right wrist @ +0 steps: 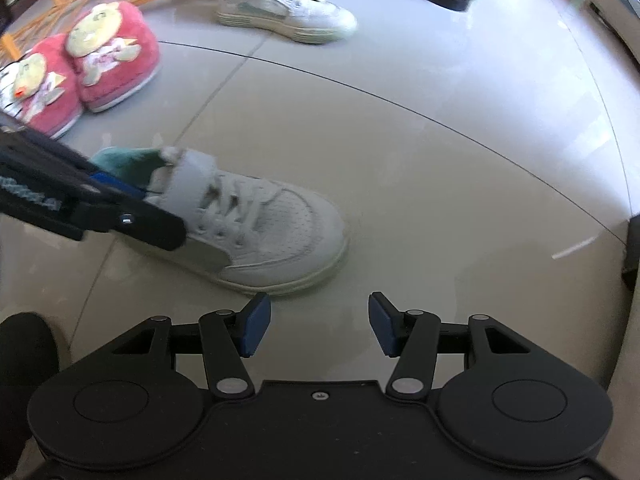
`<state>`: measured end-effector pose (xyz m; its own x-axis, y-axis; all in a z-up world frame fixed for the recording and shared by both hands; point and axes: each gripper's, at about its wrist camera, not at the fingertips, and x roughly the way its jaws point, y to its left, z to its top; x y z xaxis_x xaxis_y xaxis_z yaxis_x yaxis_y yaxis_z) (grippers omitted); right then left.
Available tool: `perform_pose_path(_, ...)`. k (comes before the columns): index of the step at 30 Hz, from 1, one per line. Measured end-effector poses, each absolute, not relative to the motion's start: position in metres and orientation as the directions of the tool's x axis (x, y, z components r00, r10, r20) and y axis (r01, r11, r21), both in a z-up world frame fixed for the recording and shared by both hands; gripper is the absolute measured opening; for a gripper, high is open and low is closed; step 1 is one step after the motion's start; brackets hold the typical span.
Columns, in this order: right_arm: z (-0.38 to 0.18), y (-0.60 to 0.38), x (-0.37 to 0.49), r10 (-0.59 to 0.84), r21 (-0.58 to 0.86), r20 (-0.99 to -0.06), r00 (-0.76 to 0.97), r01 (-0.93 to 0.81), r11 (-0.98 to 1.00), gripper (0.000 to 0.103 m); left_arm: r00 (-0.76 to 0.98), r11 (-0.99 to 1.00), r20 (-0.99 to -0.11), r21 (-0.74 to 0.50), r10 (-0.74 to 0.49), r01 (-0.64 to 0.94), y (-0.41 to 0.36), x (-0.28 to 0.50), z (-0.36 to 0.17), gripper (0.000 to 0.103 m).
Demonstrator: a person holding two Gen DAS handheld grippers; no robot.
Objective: Organize scattered shoes
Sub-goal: 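Grasp the mint-lined sneaker heel with the left gripper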
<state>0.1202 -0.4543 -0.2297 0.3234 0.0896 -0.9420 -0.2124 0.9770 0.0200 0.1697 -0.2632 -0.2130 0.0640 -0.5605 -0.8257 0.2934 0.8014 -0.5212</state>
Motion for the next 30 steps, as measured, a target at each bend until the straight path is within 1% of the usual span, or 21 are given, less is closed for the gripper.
perform_pose_path(3,-0.229,-0.459,0.125,0.085,0.023,-0.941,0.328,-0.186,0.982,0.058,0.069,0.8,-0.822,-0.528,-0.566,0.284,-0.262,0.169,-0.212,0.032)
perform_pose_path(5,-0.229,-0.461,0.129,0.076,0.017,-0.938,0.339,-0.174,0.985,0.058,0.078,0.798,-0.822,-0.517,-0.564,0.31,-0.266,0.166,-0.211,0.035)
perform_pose_path(8,-0.226,-0.465,0.137,0.062,0.004,-0.929,0.365,-0.157,0.988,0.058,0.091,0.799,-0.825,-0.504,-0.558,0.329,-0.268,0.163,-0.21,0.035)
perform_pose_path(15,-0.231,-0.48,0.165,0.046,0.01,-0.913,0.404,-0.092,0.996,0.059,0.097,0.8,-0.817,-0.52,-0.568,0.299,-0.262,0.165,-0.211,0.034)
perform_pose_path(21,-0.245,-0.484,0.176,0.065,0.043,-0.918,0.391,-0.066,0.997,0.06,0.116,0.799,-0.823,-0.491,-0.556,0.347,-0.268,0.163,-0.208,0.035)
perform_pose_path(23,-0.245,-0.482,0.177,0.054,0.03,-0.917,0.395,-0.067,0.997,0.06,0.117,0.791,-0.819,-0.49,-0.562,0.367,-0.271,0.163,-0.208,0.035)
perform_pose_path(25,-0.243,-0.48,0.176,0.054,0.025,-0.914,0.403,-0.077,0.997,0.06,0.11,0.773,-0.812,-0.491,-0.574,0.402,-0.277,0.165,-0.208,0.033)
perform_pose_path(26,-0.24,-0.479,0.175,0.049,0.017,-0.909,0.413,-0.08,0.997,0.06,0.108,0.767,-0.809,-0.492,-0.577,0.412,-0.279,0.165,-0.208,0.029)
perform_pose_path(27,-0.238,-0.479,0.174,0.042,0.007,-0.905,0.423,-0.083,0.997,0.06,0.106,0.757,-0.805,-0.494,-0.584,0.427,-0.281,0.165,-0.209,0.028)
perform_pose_path(30,-0.232,-0.481,0.17,0.017,-0.025,-0.894,0.447,-0.088,0.996,0.06,0.116,0.722,-0.783,-0.49,-0.611,0.489,-0.294,0.168,-0.211,0.027)
